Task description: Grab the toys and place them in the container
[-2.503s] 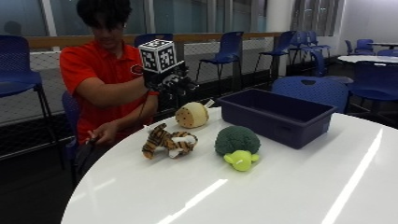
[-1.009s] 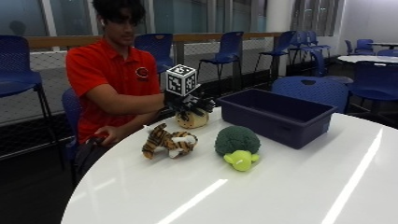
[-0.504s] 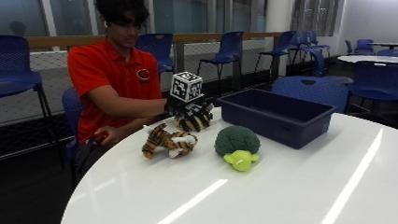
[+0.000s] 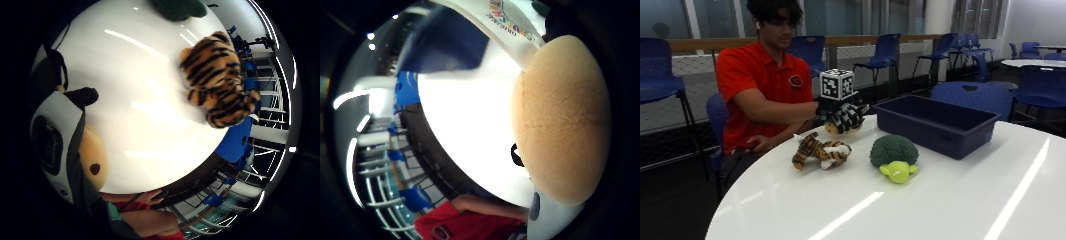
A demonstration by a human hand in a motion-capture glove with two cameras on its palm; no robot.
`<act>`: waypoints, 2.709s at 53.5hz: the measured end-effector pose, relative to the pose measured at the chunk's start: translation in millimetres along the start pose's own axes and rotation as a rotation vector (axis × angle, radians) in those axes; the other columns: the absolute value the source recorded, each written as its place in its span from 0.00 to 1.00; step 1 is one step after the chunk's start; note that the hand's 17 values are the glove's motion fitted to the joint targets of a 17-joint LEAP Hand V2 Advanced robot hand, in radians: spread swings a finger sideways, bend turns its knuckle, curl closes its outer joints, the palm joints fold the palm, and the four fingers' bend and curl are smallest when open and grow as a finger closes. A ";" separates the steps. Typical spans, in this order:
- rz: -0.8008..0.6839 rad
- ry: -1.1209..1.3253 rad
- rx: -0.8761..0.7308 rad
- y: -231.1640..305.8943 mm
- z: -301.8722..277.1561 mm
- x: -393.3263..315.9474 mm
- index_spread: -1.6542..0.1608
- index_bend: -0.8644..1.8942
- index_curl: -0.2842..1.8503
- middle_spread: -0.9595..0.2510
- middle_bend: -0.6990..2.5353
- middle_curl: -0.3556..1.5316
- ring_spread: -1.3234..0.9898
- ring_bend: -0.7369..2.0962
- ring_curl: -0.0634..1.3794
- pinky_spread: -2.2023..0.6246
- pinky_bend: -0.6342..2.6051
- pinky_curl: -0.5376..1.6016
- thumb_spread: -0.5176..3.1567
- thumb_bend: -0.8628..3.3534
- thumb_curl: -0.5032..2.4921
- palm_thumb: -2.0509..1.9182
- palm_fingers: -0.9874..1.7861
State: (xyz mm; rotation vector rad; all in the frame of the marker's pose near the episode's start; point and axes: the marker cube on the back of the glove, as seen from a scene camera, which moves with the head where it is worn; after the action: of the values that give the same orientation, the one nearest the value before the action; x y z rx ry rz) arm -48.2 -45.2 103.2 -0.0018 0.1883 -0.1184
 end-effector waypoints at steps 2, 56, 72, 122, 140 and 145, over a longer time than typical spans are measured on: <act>0.019 -0.011 0.006 -4.1 -7.4 6.9 0.70 0.39 0.25 0.48 0.39 0.42 0.36 0.60 0.36 0.63 0.51 0.43 0.40 0.25 0.36 0.69 0.69; -0.072 -0.081 0.046 -235.0 -180.2 -126.9 0.66 0.38 0.39 0.38 0.37 0.58 0.33 0.58 0.44 0.62 0.52 0.46 0.31 0.21 0.47 0.68 0.62; -0.267 -0.109 -0.002 -204.8 -163.1 -98.7 0.73 0.34 0.33 0.68 0.26 0.48 0.51 0.36 0.30 0.76 0.48 0.42 0.41 0.19 0.37 0.51 0.25; 0.182 -0.062 -0.025 -53.1 -60.7 184.3 0.74 0.35 0.24 0.77 0.26 0.34 0.57 0.32 0.24 0.81 0.47 0.42 0.40 0.19 0.26 0.50 0.29; 0.261 -0.029 -0.210 -40.2 4.8 203.9 0.72 0.36 0.23 0.74 0.26 0.33 0.57 0.33 0.24 0.80 0.53 0.44 0.41 0.19 0.25 0.50 0.33; 0.261 -0.022 -0.185 -36.3 18.2 201.6 0.72 0.35 0.23 0.73 0.26 0.32 0.56 0.35 0.25 0.79 0.55 0.44 0.42 0.20 0.25 0.52 0.34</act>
State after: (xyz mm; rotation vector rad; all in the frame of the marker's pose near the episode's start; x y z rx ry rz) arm 147.6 -105.2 83.9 -0.1622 0.1754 0.1599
